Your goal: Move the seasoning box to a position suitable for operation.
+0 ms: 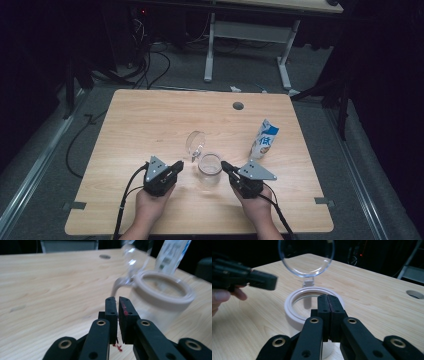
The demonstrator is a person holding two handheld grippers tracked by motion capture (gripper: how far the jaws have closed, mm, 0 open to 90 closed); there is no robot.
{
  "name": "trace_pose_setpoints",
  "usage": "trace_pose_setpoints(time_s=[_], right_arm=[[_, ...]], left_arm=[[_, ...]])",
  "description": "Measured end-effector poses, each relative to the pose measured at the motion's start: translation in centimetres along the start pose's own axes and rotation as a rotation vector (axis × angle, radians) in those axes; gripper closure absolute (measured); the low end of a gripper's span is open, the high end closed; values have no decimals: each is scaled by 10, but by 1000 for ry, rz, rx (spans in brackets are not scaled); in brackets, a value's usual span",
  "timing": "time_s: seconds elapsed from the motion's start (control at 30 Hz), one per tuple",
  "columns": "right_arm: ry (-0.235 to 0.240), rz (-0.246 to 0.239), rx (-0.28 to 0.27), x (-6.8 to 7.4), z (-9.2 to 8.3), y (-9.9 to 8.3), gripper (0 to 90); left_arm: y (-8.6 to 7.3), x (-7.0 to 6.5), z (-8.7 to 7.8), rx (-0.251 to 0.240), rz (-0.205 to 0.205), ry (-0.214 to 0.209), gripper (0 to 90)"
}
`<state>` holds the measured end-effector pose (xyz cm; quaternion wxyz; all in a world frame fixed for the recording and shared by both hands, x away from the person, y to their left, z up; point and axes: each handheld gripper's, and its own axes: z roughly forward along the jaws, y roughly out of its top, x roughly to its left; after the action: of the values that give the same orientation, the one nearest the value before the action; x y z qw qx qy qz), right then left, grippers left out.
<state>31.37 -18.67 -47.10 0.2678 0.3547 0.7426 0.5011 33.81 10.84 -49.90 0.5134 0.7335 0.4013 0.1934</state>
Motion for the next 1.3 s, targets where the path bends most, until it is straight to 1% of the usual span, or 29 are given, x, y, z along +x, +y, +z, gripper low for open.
trace_pose_setpoints(time_s=[0.1, 0.2, 0.23, 0.27, 0.33, 0.4, 0.43, 0.5, 0.53, 0.6, 0.67, 0.7, 0.77, 0.8, 0.87, 0.9, 0.93, 1.0, 1.07, 1.13, 1.17, 1.27, 1.3], right_arm=[[-19, 18, 11, -6, -1, -4, 894], [-19, 26, 24, -10, -1, -7, 894], [-23, 27, 31, -11, -1, -8, 894], [-31, 31, 37, -13, -1, -10, 893], [-34, 34, 38, -14, -1, -11, 890], [-43, 38, 44, -17, -1, -13, 889], [-46, 44, 48, -18, -1, -15, 889], [-58, 49, 56, -22, -1, -18, 886], [-63, 55, 60, -24, -2, -19, 882], [-78, 65, 67, -28, -2, -21, 864], [-99, 77, 73, -32, -2, -22, 840], [-110, 85, 78, -33, -3, -23, 827], [-142, 84, 85, -37, -5, -25, 780], [-165, 93, 89, -39, -6, -26, 755], [-195, 121, 94, -43, -9, -29, 707], [-222, 126, 101, -45, -10, -30, 684], [-247, 137, 108, -49, -11, -30, 670], [-278, 147, 111, -54, -13, -30, 643], [-287, 168, 112, -57, -15, -28, 632], [-300, 173, 116, -59, -16, -27, 614], [-304, 175, 118, -60, -17, -26, 601], [-331, 175, 120, -62, -17, -23, 541], [-348, 179, 116, -63, -18, -22, 510]], left_arm=[[-8, 15, -8, 32, 14, 30, 827], [-13, 27, -15, 48, 27, 55, 819], [-15, 32, -17, 58, 35, 69, 814], [-16, 34, -18, 63, 41, 76, 806], [-19, 41, -21, 66, 49, 88, 802], [-22, 46, -24, 80, 58, 91, 793], [-23, 47, -25, 81, 56, 92, 793], [-28, 48, -30, 75, 70, 91, 779], [-29, 48, -31, 74, 68, 85, 767], [-30, 48, -34, 72, 57, 70, 721], [-29, 49, -36, 64, 54, 59, 678], [-29, 49, -37, 63, 47, 44, 652], [-30, 49, -38, 64, 53, 39, 597], [-31, 49, -38, 65, 60, 41, 573], [-32, 50, -37, 73, 72, 40, 539], [-33, 51, -35, 77, 77, 44, 524], [-33, 52, -35, 78, 77, 43, 518], [-32, 53, -35, 76, 75, 32, 511], [-33, 52, -36, 71, 79, 25, 508], [-33, 51, -37, 73, 81, 21, 507], [-33, 50, -38, 65, 80, 20, 506], [-32, 49, -42, 50, 77, 14, 507], [-32, 49, -42, 48, 76, 12, 507]])
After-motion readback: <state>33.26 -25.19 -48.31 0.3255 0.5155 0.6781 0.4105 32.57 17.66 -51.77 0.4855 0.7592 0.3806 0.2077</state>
